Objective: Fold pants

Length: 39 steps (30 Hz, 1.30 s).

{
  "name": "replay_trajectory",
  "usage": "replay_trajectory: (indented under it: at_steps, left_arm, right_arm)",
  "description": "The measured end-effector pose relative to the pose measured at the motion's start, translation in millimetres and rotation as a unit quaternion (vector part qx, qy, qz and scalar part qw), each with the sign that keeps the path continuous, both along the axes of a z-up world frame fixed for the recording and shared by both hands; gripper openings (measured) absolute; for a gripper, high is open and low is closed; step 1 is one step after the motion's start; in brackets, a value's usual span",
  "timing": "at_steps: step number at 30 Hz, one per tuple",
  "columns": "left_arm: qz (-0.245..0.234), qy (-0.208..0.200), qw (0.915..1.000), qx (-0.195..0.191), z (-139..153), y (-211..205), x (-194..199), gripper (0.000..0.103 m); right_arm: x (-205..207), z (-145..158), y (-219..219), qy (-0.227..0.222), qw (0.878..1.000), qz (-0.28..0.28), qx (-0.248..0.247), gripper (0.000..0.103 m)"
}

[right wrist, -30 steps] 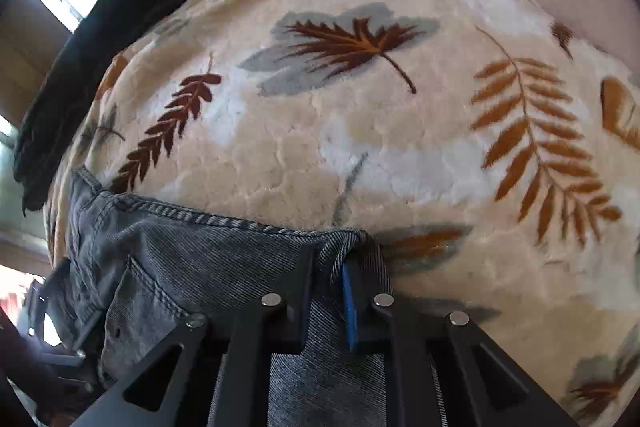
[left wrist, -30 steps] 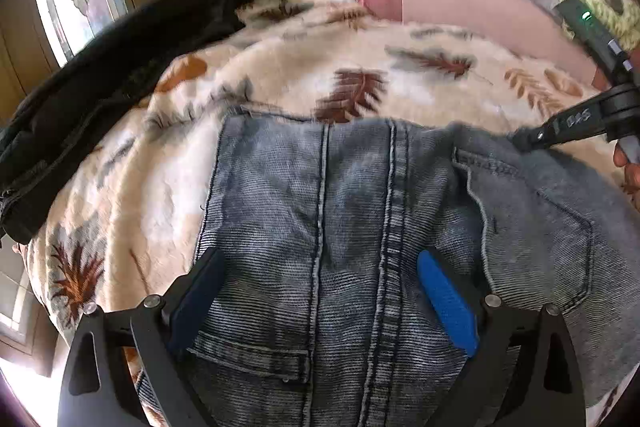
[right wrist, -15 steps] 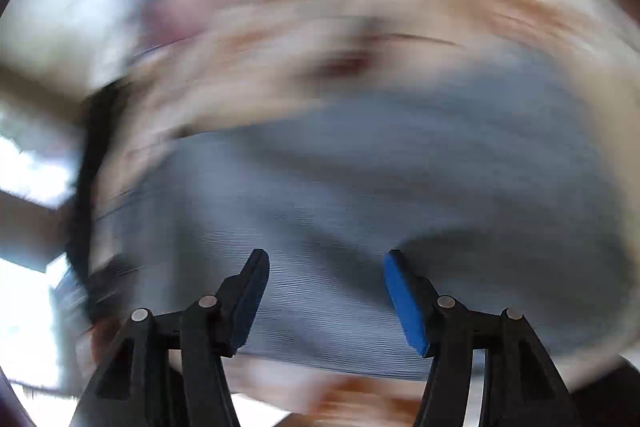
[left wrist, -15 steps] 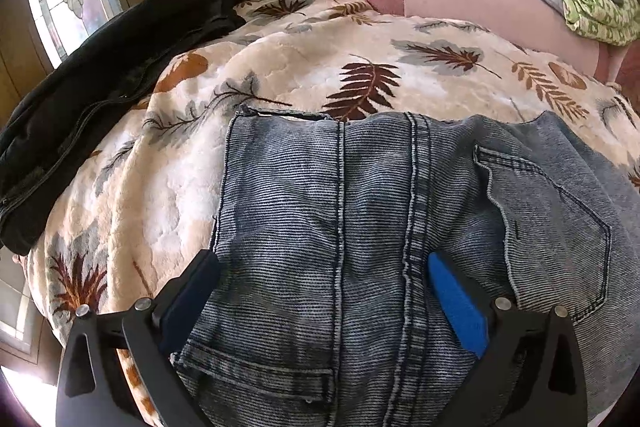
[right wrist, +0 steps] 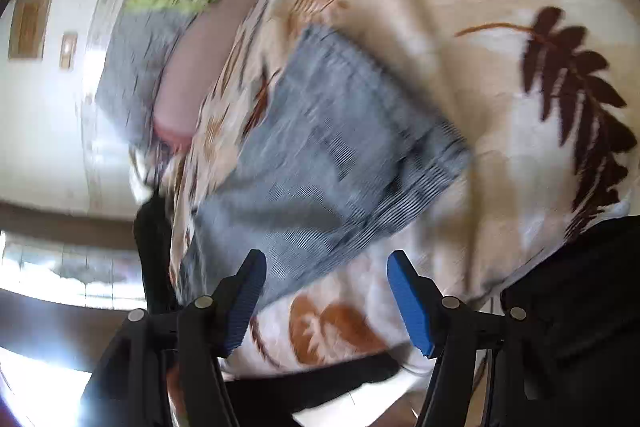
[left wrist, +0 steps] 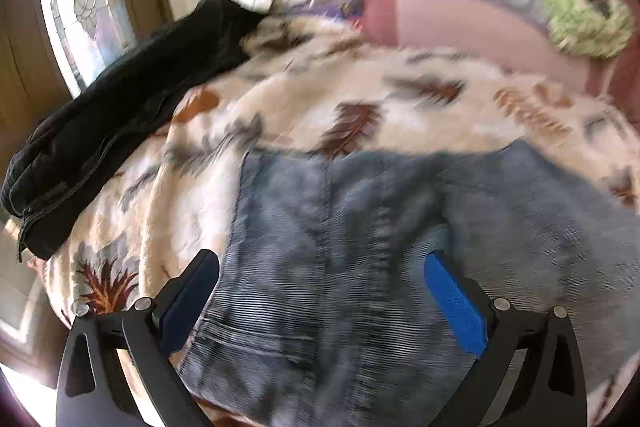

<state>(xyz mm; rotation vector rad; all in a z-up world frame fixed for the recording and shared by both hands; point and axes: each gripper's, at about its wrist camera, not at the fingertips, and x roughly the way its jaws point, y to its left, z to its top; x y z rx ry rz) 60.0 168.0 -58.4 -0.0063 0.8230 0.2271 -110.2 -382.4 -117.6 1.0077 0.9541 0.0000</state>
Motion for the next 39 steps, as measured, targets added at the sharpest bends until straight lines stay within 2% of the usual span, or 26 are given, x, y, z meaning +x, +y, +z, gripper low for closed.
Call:
replay_trajectory:
  at_steps: [3, 7, 8, 9, 10, 11, 13, 14, 16, 18, 20, 22, 24, 26, 28, 29, 31, 33, 34, 35, 36, 37, 38, 39]
  left_arm:
    - [-0.024, -0.017, 0.9995, -0.006, 6, -16, -2, 0.103]
    - [-0.045, 0.016, 0.9989, 0.003, -14, -31, 7, 0.103]
    - [-0.047, 0.027, 0.9984, 0.011, -22, -32, 9, 0.103]
    - [-0.051, 0.039, 0.9978, 0.019, -32, -33, 12, 0.103]
    - [-0.051, 0.041, 0.9977, 0.018, -36, -32, 12, 0.103]
    - [-0.051, 0.040, 0.9978, 0.013, -35, -31, 12, 0.103]
    - [-0.060, 0.043, 0.9972, 0.015, -35, -31, 13, 0.103]
    - [-0.063, 0.042, 0.9970, 0.016, -35, -30, 12, 0.103]
    - [-0.067, 0.042, 0.9967, 0.017, -35, -29, 12, 0.103]
    - [-0.069, 0.046, 0.9964, 0.017, -35, -30, 11, 0.103]
    - [-0.068, 0.052, 0.9962, 0.016, -33, -28, 12, 0.103]
    - [-0.062, 0.055, 0.9964, 0.018, -21, -31, 10, 0.103]
    - [-0.080, 0.036, 0.9961, 0.009, -4, -41, 5, 0.103]
    - [-0.118, 0.013, 0.9929, 0.003, 14, -61, -1, 0.103]
    - [-0.170, 0.004, 0.9853, 0.019, 24, -92, -5, 0.103]
    - [-0.190, 0.007, 0.9813, 0.028, 23, -106, -6, 0.103]
    - [-0.216, 0.035, 0.9751, 0.035, 10, -129, -1, 0.103]
    - [-0.229, 0.072, 0.9697, 0.048, -13, -144, 4, 0.103]
    - [-0.225, 0.095, 0.9678, 0.060, -27, -148, 6, 0.103]
    - [-0.222, 0.109, 0.9669, 0.065, -35, -150, 6, 0.103]
    - [-0.217, 0.097, 0.9698, 0.053, -38, -147, 4, 0.103]
    - [-0.215, 0.091, 0.9713, 0.043, -38, -144, 3, 0.103]
    - [-0.215, 0.092, 0.9716, 0.035, -39, -142, 2, 0.103]
    - [-0.217, 0.091, 0.9713, 0.031, -39, -141, 2, 0.103]
  right_arm:
    - [2, -9, -18, 0.007, 0.998, -0.061, 0.010, 0.067]
    - [10, -8, -36, -0.001, 0.994, -0.108, 0.035, 0.065]
    - [14, -5, -35, 0.004, 0.995, -0.100, 0.021, 0.058]
    - [19, -1, -34, 0.013, 0.995, -0.095, -0.003, 0.023]
    - [22, 3, -34, 0.017, 0.996, -0.084, -0.021, 0.012]
    - [22, 10, -36, 0.020, 0.996, -0.072, -0.041, 0.012]
    - [27, 33, -22, 0.012, 0.992, -0.042, -0.116, 0.012]
    - [27, 46, -12, 0.006, 0.985, -0.025, -0.173, 0.012]
    - [31, 47, -3, 0.015, 0.974, -0.004, -0.226, 0.012]
    - [40, 16, -7, 0.060, 0.972, 0.019, -0.227, 0.016]
    - [31, 16, -15, 0.036, 0.981, 0.003, -0.190, 0.022]
    - [23, 27, -17, 0.041, 0.981, 0.000, -0.188, 0.046]
    - [17, 52, -16, 0.027, 0.974, -0.012, -0.223, 0.048]
    - [16, 78, -18, -0.005, 0.968, -0.016, -0.252, 0.048]
    - [45, 98, -11, -0.024, 0.957, 0.014, -0.288, 0.065]
    - [61, 102, -8, -0.022, 0.954, 0.031, -0.298, 0.068]
    - [106, 91, -9, 0.002, 0.950, 0.088, -0.299, 0.068]
    - [150, 73, -18, 0.041, 0.947, 0.110, -0.298, 0.068]
    - [166, 62, -25, 0.063, 0.948, 0.123, -0.288, 0.066]
    - [176, 49, -30, 0.077, 0.953, 0.140, -0.256, 0.061]
    - [181, 38, -31, 0.085, 0.957, 0.158, -0.228, 0.050]
    - [186, 28, -26, 0.101, 0.951, 0.183, -0.227, 0.049]
    - [187, 26, -23, 0.102, 0.943, 0.197, -0.247, 0.048]
    - [187, 27, -19, 0.102, 0.937, 0.208, -0.262, 0.042]
